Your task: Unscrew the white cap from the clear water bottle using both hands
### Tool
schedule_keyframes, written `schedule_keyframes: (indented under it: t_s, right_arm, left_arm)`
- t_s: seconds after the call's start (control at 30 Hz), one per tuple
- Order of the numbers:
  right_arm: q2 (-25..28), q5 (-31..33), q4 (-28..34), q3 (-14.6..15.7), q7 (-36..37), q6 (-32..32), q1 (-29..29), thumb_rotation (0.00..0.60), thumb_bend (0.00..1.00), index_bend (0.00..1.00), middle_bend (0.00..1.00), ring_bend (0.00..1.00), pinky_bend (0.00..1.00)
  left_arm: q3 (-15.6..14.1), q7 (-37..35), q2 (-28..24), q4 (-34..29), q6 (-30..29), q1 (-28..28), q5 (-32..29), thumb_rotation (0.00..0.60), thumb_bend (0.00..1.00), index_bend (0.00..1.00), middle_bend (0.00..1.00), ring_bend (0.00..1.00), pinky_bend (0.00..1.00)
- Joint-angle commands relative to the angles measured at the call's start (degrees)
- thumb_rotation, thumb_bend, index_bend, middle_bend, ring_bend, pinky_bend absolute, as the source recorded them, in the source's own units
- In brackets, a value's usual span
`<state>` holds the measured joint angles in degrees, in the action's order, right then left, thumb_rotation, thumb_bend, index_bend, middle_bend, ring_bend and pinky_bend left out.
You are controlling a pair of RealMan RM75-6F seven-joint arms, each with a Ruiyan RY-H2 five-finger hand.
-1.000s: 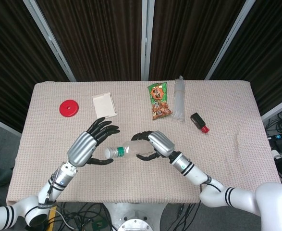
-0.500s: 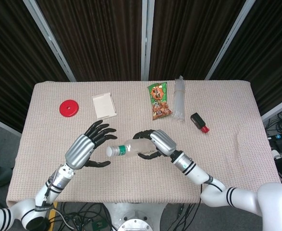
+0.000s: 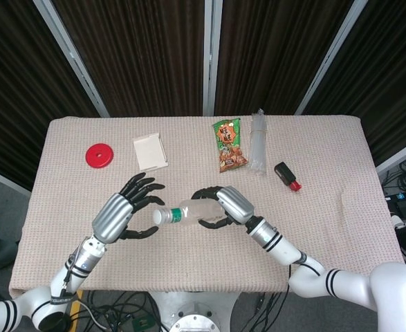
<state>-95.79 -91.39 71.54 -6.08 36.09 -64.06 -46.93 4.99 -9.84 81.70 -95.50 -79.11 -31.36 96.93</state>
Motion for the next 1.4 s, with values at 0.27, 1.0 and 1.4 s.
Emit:
schedule_keyframes:
  t_s: [0.27, 1.0, 1.4]
  right_arm:
    - [-0.11, 0.18, -0.04, -0.10, 0.05, 0.02, 0.03, 0.600, 0.46, 0.63, 0.53, 0.38, 0.47]
    - [0.09, 0.02, 0.01, -0.12, 0.90, -0.60, 0.28, 0.600, 0.46, 0.64, 0.53, 0.39, 0.48]
    - [0.11, -0.17, -0.37, -0.03, 1.35, -1.19, 0.57, 0.600, 0.46, 0.64, 0.53, 0.39, 0.48]
  left_arm:
    - [-0.10, -0.24, 0.07, 0.20, 0.12, -0.15, 0.35, 0.600, 0.25, 0.37, 0.16, 0.08, 0.04]
    - [0.90, 0.01, 1.56, 0.87, -0.69, -0.70, 0.76, 0.600, 0.27, 0.48, 0.18, 0.08, 0.05]
    - [0.88, -0.10, 1.41, 1.13, -1.29, -0.64, 1.14, 0.600, 0.30, 0.48, 0.20, 0.08, 0.05]
